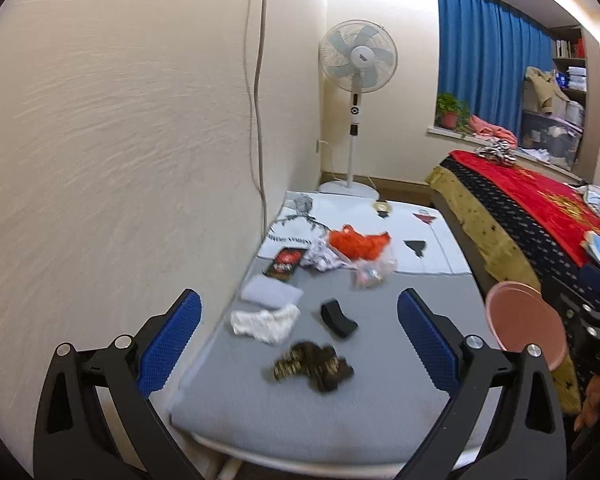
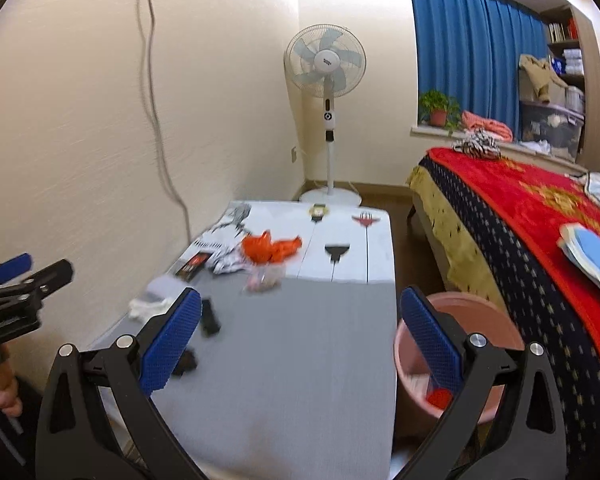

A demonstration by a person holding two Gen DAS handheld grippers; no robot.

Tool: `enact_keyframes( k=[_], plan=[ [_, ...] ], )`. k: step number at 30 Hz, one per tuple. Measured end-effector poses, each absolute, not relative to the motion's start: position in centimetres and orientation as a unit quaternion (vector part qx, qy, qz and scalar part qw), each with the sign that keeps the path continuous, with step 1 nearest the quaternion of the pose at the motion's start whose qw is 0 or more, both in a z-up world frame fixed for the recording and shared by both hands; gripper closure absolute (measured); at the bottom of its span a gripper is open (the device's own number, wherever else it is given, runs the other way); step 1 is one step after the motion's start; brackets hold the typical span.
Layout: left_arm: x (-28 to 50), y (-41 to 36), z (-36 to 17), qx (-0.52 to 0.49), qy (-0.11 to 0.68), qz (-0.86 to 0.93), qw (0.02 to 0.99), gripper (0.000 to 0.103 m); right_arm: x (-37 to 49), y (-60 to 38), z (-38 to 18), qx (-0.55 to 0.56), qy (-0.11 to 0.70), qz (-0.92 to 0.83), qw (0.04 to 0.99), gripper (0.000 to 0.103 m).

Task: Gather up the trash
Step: 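Lower the right gripper onto the clear plastic bag and close it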

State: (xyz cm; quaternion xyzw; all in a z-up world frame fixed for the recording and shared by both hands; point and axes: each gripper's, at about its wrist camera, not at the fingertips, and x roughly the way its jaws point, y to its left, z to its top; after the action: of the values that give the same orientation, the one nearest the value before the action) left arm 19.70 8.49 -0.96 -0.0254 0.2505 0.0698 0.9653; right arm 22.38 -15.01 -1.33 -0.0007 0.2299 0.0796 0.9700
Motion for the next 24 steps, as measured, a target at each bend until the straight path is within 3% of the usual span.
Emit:
enact_keyframes(
  k=[10, 17, 19, 20, 24],
  plan=[
    [30.5, 9.3, -1.1, -0.001, 0.245, 0.091, 0.965, 0.008, 36.6, -11.4, -7.3, -0.025, 0.261, 0.091, 0.961, 0.006],
    [33.9, 10.7, -3.5, -0.014, 0.275, 0.116, 0.954, 0.008, 43.5, -8.1, -12.7, -0.041, 0.289, 0.113, 0.95, 0.007],
    [34.5, 11.0, -4.1, -0.009, 0.286, 0.12, 0.951, 0.008, 44.8, -7.6, -13.9, -0.04, 0.3, 0.118, 0.946, 0.013],
    [34.7, 11.1, -4.3, -0.006, 0.288, 0.125, 0.949, 0.008, 45.5, -7.4, -14.4, -0.038, 0.306, 0.123, 0.943, 0.021],
    [35.1, 11.6, -4.5, -0.005, 0.288, 0.133, 0.948, 0.008, 47.2, -7.0, -15.8, -0.015, 0.321, 0.133, 0.937, 0.032]
  ],
)
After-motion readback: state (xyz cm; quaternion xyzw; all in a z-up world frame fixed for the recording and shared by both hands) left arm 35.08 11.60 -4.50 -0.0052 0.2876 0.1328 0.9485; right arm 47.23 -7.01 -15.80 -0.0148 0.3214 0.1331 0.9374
